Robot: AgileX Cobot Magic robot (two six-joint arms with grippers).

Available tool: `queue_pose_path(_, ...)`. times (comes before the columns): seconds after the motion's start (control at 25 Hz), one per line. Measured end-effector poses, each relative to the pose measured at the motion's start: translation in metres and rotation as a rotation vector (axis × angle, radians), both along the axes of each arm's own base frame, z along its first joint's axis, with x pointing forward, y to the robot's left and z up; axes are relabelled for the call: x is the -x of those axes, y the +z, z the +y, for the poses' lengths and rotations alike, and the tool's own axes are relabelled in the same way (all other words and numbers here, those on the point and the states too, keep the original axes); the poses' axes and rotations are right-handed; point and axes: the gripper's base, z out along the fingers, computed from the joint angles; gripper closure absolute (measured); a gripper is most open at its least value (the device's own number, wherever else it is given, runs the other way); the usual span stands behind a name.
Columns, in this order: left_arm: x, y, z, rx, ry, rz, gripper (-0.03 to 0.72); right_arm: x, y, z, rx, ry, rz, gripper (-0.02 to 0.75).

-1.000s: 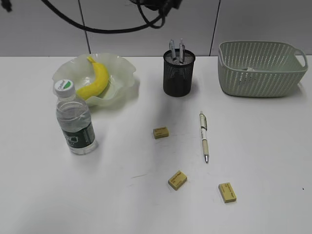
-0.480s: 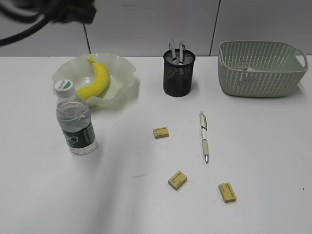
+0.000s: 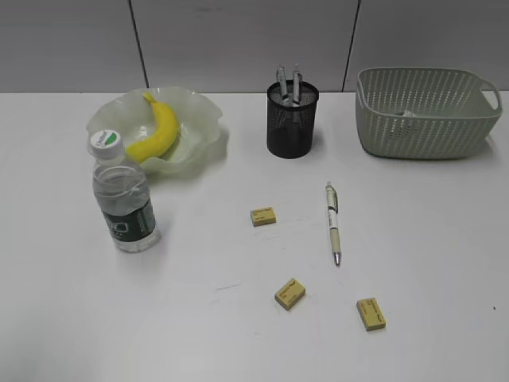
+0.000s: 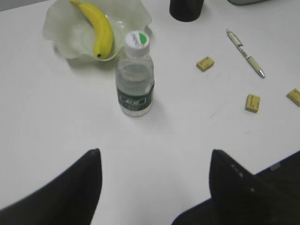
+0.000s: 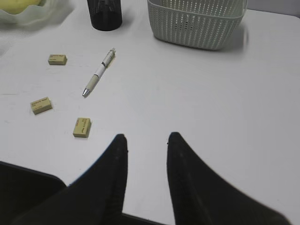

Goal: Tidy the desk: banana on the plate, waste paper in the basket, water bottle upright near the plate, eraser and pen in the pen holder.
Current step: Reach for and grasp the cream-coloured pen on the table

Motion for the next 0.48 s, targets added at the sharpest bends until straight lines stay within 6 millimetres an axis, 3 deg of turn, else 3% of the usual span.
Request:
queue_pose_path(0.2, 0.045, -0.018, 0.037, 0.107, 0.011, -0.103, 0.165, 0.000, 0.000, 0.000, 0.001, -0.001, -0.001, 0.493)
queue_pose_path(0.48, 0.065, -0.030, 0.053, 0.162, 0.011, -0.154, 0.178, 0.000, 0.000, 0.000, 0.000, -0.001, -0.001, 0.493)
